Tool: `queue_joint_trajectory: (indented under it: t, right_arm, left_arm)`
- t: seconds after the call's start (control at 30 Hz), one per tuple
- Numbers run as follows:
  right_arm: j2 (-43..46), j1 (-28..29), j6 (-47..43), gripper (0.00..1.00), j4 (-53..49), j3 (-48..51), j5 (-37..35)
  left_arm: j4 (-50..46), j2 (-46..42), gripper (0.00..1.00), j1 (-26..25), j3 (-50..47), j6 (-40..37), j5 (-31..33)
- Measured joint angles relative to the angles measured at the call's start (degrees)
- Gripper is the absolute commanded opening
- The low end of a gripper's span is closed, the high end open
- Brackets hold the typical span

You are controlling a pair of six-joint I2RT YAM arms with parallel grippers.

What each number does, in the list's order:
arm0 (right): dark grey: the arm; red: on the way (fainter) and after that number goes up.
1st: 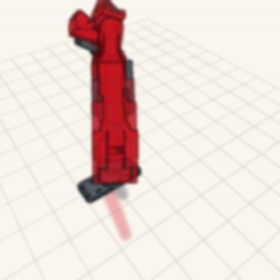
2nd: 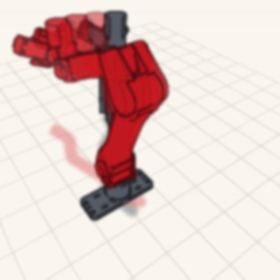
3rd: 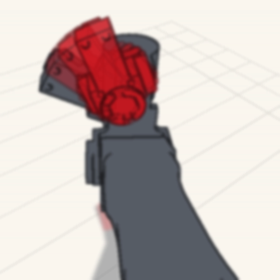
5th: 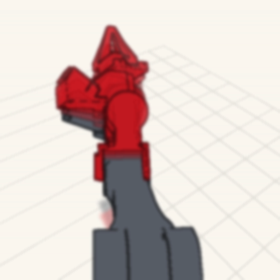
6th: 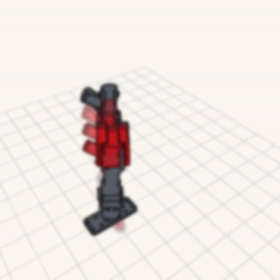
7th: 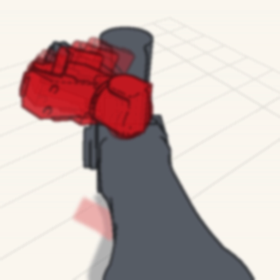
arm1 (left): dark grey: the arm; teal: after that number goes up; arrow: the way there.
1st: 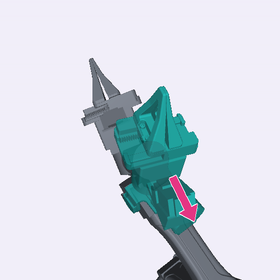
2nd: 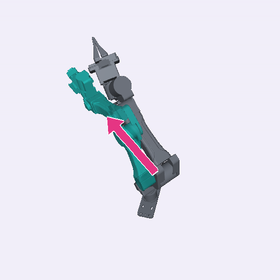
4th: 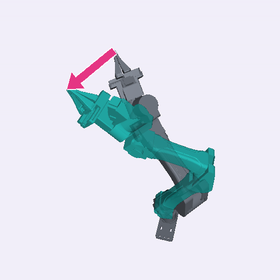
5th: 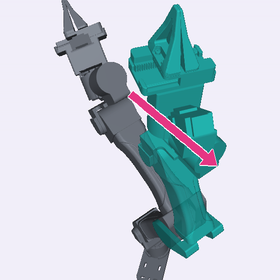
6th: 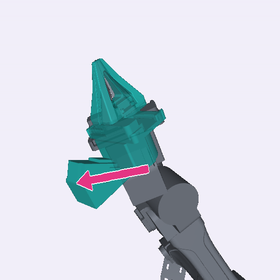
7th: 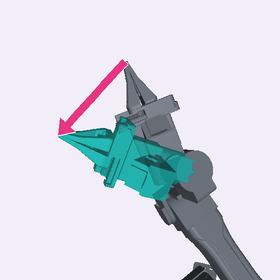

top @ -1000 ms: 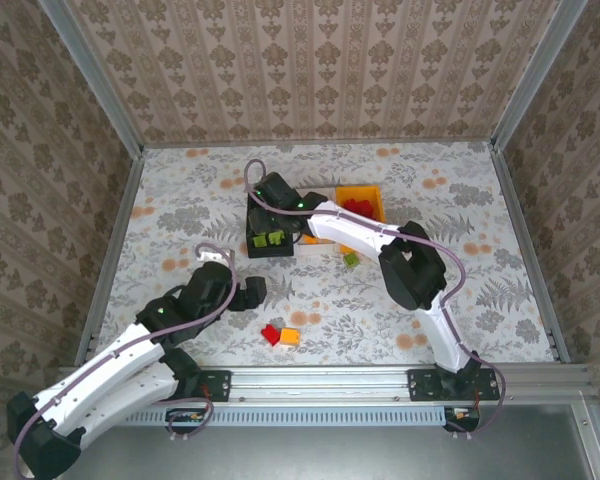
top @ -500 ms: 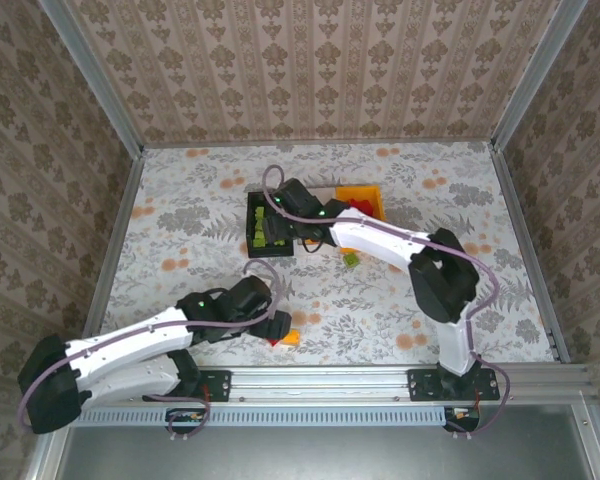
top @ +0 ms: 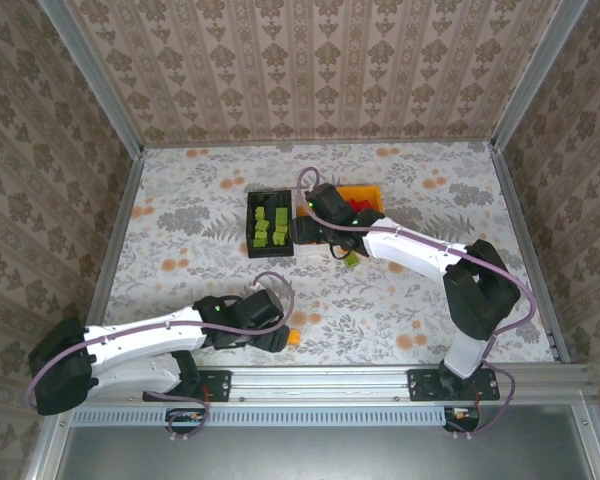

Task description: Sort the legos into containers by color

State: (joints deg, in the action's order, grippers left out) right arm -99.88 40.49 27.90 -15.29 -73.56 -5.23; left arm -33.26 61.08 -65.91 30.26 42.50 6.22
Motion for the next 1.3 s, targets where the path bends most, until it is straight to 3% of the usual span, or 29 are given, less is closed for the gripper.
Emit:
queue_joint_trajectory:
  t: [0.17, 0.43, 0.6, 0.87, 1.2, 1.3]
  right_arm:
    - [0.85, -0.26, 0.57, 0.70, 0.48, 0.44, -0.15]
    - [2.99, -0.81, 0.81, 0.70, 1.07, 0.81, -0.39]
    - [3.17, -1.03, 0.81, 0.70, 1.44, 1.11, -0.52]
    - [3.87, -1.36, 0.98, 0.70, 1.84, 2.56, -0.55]
    - [5.57, -2.12, 1.09, 0.70, 2.05, 4.76, -0.55]
    - [6.16, -2.56, 1.40, 0.70, 2.10, 5.31, -0.55]
  left_arm:
    - [0.17, 0.87, 0.80, 0.37, -0.13, 0.00, 0.61]
    - [2.36, 4.28, 0.65, 3.56, -0.46, -0.83, -0.02]
    - [3.10, 5.09, 0.78, 4.76, -0.50, -2.27, -0.57]
    - [5.73, 8.20, 0.75, 7.37, -0.50, -3.96, -0.26]
    - [5.27, 10.60, 0.46, 9.44, 0.59, -7.56, 1.07]
    - [5.16, 10.60, 0.42, 9.44, 0.68, -7.85, 1.16]
